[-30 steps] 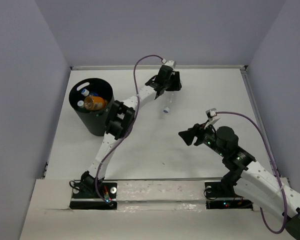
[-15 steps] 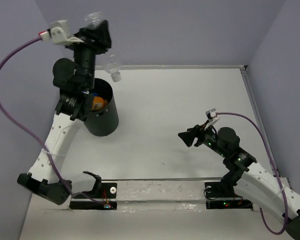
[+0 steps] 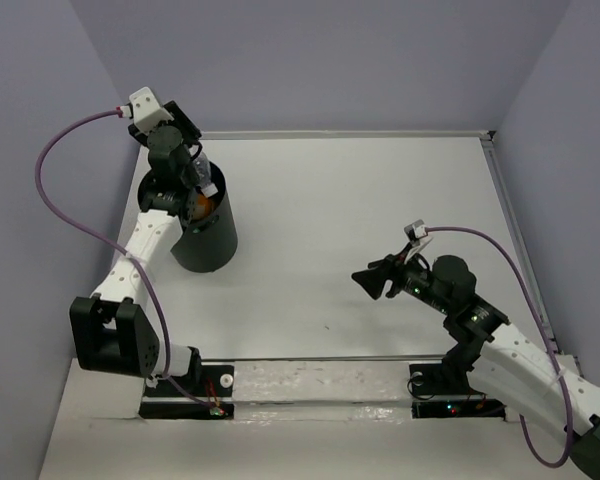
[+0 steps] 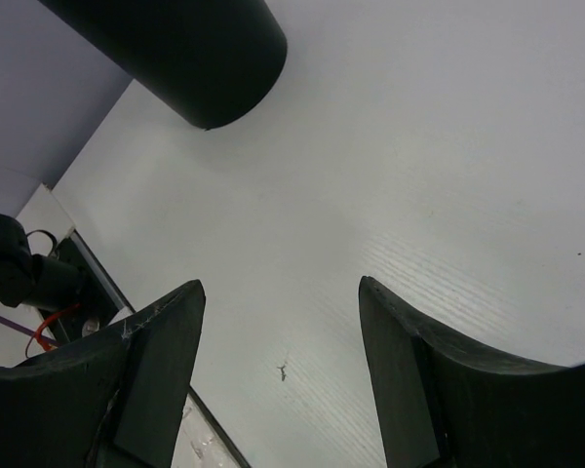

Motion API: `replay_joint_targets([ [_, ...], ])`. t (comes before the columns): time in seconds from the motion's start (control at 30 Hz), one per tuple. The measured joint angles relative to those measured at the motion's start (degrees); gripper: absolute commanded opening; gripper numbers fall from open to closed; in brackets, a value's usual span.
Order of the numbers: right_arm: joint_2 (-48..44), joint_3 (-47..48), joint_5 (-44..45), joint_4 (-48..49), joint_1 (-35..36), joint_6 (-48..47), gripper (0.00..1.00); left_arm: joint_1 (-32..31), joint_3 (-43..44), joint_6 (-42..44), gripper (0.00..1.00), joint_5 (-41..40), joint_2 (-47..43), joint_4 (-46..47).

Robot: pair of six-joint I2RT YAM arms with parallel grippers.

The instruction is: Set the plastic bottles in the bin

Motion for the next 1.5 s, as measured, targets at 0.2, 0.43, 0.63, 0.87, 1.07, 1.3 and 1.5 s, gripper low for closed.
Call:
replay_joint_targets([
  [0.2,1.73,-0.09,-1.66,1.55,0.0,-0.04,0.7,-0.04,-0.02,4.48,0.43,-2.99,2.49,9.33],
  [0.43,5.49,-0.17,-4.68,5.22,0.0,-0.02,0.7,-1.2,-11.45,10.21,0.47,-6.73,3.02,22.23],
  [0.63,7.23,-1.11,-6.67,8.48,0.0,0.17,0.7,-6.03,-16.74,15.72,0.62,-10.32,2.69,30.36],
  [0.87,9.75,-1.73,-8.52,13.35,0.0,1.14,0.7,-10.71,-20.7,20.85,0.82,-14.62,0.17,37.03],
  [1.07,10.12,-2.45,-8.52,15.5,0.0,1.31,0.7,-13.64,-24.7,20.7,0.9,-19.63,-1.81,38.12],
  [1.3,10.16,-2.95,-8.52,16.44,0.0,1.55,0.7,-15.26,-27.32,17.4,0.89,-22.53,-7.65,34.88],
  [1.5,9.64,-3.39,-8.5,16.83,0.0,1.6,0.7,-16.76,-30.03,14.05,0.99,-24.11,-15.13,30.49],
])
